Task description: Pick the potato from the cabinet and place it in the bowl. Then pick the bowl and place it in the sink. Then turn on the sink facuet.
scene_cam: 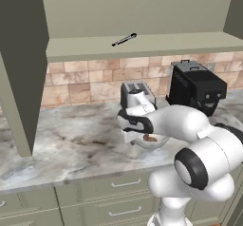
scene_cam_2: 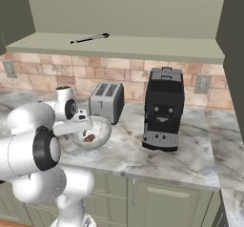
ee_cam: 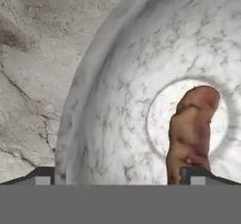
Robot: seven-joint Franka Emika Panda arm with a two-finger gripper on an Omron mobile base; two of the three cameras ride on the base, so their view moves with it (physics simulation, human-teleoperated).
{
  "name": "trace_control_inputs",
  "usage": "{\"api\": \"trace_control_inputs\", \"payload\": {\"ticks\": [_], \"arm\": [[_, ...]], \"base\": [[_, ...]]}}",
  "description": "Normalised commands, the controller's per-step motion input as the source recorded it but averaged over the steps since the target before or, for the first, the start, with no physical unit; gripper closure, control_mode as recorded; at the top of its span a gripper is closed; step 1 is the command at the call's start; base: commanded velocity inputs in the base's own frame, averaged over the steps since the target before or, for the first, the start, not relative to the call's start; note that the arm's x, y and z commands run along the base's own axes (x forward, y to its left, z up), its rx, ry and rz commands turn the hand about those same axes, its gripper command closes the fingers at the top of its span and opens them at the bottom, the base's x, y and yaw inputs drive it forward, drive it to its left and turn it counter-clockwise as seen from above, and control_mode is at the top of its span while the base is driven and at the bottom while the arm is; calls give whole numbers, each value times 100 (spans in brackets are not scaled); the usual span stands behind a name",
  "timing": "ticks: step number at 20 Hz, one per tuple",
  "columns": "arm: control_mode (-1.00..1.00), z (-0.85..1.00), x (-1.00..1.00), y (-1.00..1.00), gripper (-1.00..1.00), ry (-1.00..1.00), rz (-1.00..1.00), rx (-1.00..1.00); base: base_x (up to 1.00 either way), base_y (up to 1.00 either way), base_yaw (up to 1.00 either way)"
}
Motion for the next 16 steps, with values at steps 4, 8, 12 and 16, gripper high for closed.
{"api": "trace_control_inputs", "payload": {"ticks": [4, 8, 12, 16], "arm": [[-100, -34, 0, -2, -100, 0, 5, -3], [-100, -21, -2, -14, 100, -1, 0, 0], [-100, -4, -14, -14, 100, 0, -3, 0], [-100, -1, 0, -2, 100, 6, -1, 0]], "base": [[0, 0, 0], [0, 0, 0], [0, 0, 0], [0, 0, 0]]}}
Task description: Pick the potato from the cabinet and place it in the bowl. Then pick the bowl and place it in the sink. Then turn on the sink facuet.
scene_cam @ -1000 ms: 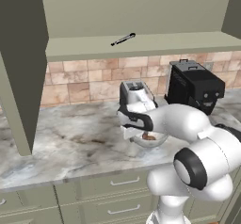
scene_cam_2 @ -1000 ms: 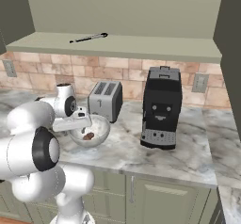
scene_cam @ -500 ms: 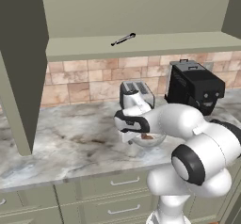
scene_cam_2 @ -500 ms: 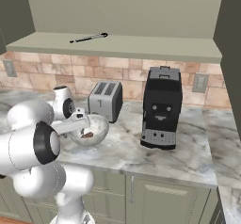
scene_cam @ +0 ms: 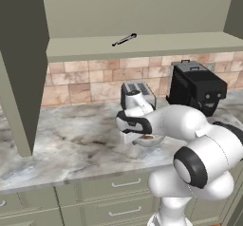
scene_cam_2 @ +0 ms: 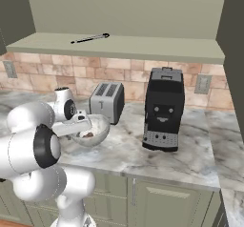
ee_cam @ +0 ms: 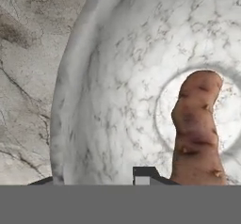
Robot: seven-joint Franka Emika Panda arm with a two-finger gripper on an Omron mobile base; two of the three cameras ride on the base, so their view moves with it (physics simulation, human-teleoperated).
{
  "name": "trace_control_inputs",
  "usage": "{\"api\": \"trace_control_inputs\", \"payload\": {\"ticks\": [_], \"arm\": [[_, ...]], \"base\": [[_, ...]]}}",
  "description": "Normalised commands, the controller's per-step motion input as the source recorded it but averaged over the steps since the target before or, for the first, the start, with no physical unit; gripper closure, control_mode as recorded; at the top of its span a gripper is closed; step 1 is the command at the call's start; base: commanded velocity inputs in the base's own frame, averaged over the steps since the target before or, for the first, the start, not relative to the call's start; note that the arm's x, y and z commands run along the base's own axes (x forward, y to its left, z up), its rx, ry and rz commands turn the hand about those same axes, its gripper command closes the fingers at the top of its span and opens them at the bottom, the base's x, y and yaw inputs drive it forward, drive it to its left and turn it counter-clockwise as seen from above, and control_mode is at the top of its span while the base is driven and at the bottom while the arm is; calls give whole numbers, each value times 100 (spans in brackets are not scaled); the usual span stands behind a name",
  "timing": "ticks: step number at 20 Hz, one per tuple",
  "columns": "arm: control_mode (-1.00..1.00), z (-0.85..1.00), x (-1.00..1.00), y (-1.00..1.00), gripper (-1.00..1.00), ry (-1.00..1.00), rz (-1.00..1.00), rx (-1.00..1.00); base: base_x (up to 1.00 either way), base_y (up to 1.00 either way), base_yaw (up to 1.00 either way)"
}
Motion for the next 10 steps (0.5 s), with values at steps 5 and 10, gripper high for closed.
{"api": "trace_control_inputs", "payload": {"ticks": [5, 10], "arm": [[-100, 49, -18, -4, 100, 3, 0, 0], [-100, 100, -78, 0, 100, 0, 0, 0]], "base": [[0, 0, 0], [0, 0, 0]]}}
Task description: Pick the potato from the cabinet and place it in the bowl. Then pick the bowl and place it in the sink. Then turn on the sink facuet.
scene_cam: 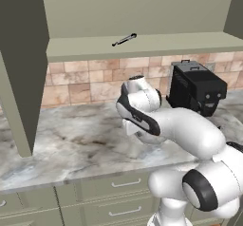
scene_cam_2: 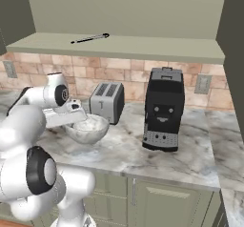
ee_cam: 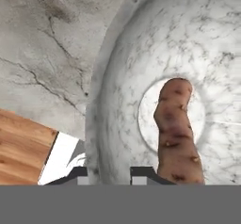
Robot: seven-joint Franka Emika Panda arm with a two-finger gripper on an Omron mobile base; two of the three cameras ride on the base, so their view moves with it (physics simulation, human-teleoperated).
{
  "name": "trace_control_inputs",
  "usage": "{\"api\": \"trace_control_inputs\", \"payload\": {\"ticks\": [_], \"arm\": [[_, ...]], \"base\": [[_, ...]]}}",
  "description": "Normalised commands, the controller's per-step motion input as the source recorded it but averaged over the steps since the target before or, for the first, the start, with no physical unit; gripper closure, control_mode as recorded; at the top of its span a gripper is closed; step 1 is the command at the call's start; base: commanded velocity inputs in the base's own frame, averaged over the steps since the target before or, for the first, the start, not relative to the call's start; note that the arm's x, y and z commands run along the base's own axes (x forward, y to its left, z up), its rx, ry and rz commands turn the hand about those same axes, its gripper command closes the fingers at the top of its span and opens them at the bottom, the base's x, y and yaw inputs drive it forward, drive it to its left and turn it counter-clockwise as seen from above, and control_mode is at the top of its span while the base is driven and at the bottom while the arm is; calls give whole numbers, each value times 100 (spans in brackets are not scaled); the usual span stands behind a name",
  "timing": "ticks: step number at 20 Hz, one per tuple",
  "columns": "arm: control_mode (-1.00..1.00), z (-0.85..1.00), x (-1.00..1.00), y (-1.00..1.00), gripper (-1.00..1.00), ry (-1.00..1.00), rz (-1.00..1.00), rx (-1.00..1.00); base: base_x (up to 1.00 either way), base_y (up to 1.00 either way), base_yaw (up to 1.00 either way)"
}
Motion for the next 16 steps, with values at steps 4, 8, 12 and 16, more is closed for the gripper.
{"api": "trace_control_inputs", "payload": {"ticks": [4, 8, 12, 16], "arm": [[-100, 100, -94, -4, 100, -7, 0, 0], [-100, 100, -64, -2, 100, -17, 0, -4], [-100, 100, -48, -3, 100, -10, 0, -1], [-100, 100, -41, 0, 100, -6, 0, 0]], "base": [[0, 0, 0], [0, 0, 0], [0, 0, 0], [0, 0, 0]]}}
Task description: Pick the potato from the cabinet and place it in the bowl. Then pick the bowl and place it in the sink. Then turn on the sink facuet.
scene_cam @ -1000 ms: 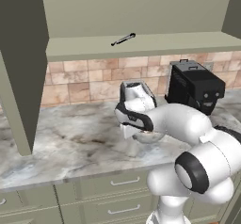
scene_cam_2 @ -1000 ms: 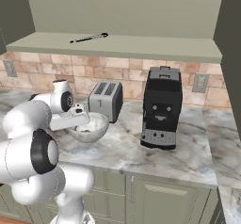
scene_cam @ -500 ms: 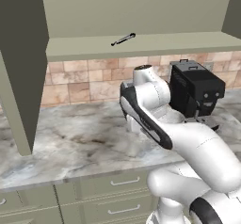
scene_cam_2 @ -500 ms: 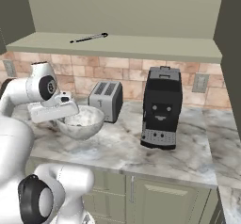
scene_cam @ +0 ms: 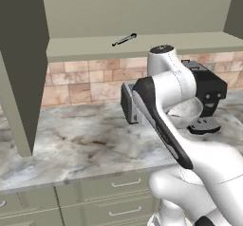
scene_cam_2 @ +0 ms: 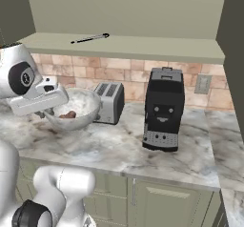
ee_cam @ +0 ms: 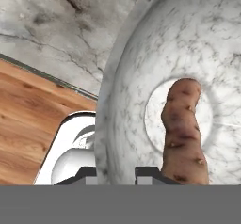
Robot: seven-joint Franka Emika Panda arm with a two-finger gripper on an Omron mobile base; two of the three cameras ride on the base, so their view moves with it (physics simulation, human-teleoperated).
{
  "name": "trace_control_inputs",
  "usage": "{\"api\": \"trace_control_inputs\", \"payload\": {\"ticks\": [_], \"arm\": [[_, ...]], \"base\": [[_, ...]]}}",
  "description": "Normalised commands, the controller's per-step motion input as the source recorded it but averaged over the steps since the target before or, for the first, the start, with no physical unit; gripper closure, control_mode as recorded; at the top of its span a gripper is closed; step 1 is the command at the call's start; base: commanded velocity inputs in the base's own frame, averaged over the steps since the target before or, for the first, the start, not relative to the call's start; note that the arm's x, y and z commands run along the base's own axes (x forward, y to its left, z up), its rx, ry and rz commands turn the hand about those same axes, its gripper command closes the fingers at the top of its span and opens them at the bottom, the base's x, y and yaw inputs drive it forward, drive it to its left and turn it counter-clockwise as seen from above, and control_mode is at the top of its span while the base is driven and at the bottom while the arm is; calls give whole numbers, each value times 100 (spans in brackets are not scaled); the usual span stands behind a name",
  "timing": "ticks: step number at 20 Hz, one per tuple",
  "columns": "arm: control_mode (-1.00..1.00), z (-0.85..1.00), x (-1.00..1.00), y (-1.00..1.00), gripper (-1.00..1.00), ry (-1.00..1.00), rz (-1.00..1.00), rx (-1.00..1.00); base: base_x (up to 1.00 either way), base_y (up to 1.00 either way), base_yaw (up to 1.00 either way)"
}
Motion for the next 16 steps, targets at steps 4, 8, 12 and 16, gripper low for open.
{"api": "trace_control_inputs", "payload": {"ticks": [4, 8, 12, 16], "arm": [[-100, 98, -23, -8, 100, 0, 3, 0], [-100, 61, -28, -2, 100, 1, 0, 0], [-100, 10, -12, 0, 100, 2, 0, 0], [100, 0, 0, 0, 100, 0, 0, 0]], "base": [[0, 0, 0], [0, 0, 0], [0, 0, 0], [-24, 9, 0]]}}
